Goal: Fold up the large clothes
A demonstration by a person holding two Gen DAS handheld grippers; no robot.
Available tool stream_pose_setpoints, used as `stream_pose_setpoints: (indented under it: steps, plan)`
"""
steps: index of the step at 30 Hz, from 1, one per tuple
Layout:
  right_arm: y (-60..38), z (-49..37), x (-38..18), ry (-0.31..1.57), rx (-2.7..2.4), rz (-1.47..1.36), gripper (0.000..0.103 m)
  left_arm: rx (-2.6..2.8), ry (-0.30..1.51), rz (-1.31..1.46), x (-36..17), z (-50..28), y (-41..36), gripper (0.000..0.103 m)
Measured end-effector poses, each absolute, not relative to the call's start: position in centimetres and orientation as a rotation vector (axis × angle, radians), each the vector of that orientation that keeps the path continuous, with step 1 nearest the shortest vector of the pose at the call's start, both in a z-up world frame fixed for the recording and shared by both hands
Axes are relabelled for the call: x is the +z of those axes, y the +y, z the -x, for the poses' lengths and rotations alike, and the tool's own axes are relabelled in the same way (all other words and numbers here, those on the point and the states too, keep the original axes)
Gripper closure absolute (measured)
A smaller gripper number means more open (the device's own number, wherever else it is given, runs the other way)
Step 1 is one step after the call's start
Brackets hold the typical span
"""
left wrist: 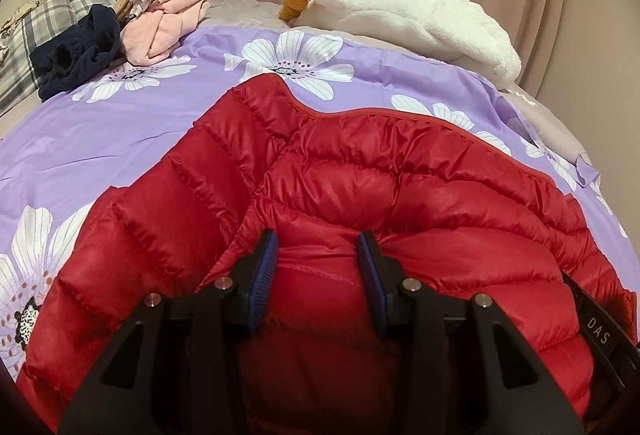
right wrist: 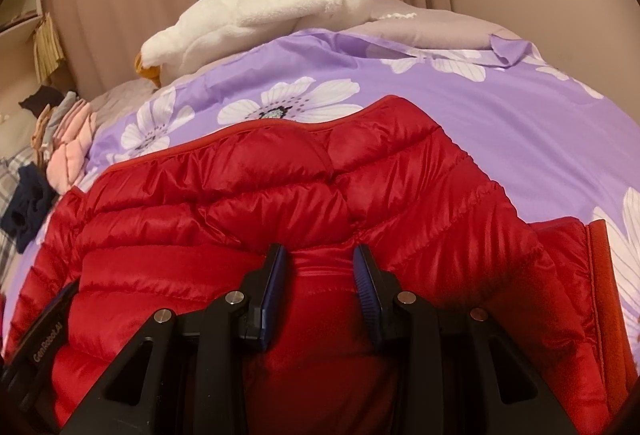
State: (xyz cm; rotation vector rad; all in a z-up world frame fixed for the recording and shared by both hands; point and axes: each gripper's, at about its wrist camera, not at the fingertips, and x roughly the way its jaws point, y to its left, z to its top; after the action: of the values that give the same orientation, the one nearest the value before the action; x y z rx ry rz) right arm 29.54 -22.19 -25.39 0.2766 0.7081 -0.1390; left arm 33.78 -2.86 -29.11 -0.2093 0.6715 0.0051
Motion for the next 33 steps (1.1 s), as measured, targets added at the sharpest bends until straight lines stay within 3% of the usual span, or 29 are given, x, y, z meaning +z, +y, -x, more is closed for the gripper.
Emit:
stream_pose_setpoints:
  steps: [13,17,26,33]
  plan:
    - [-22.5,-29.2,-25.0,0.699,-0.115,-0.299,0.065,-0.035,0.644,0.237,-28.4,-32.7,-2.1,0.064]
    - [-22.4,-27.9,-23.9,0.706,-0.071,-0.296,0.065,-0.044,0.624,0.184,-26.9,-30.5,-2.1,0.069]
    - [-21.0,-23.7,-20.7,0.611,0.021,-0.412,0.065,-0.163,0.528,0.263,-23.3,-25.5,-3.4,0.069]
    - [-19.8,-23.4,-23.3,0.646,0.052,-0.468,0.065,-0.150,0.637,0.273,-27.8,-26.8,-4.9,0.066]
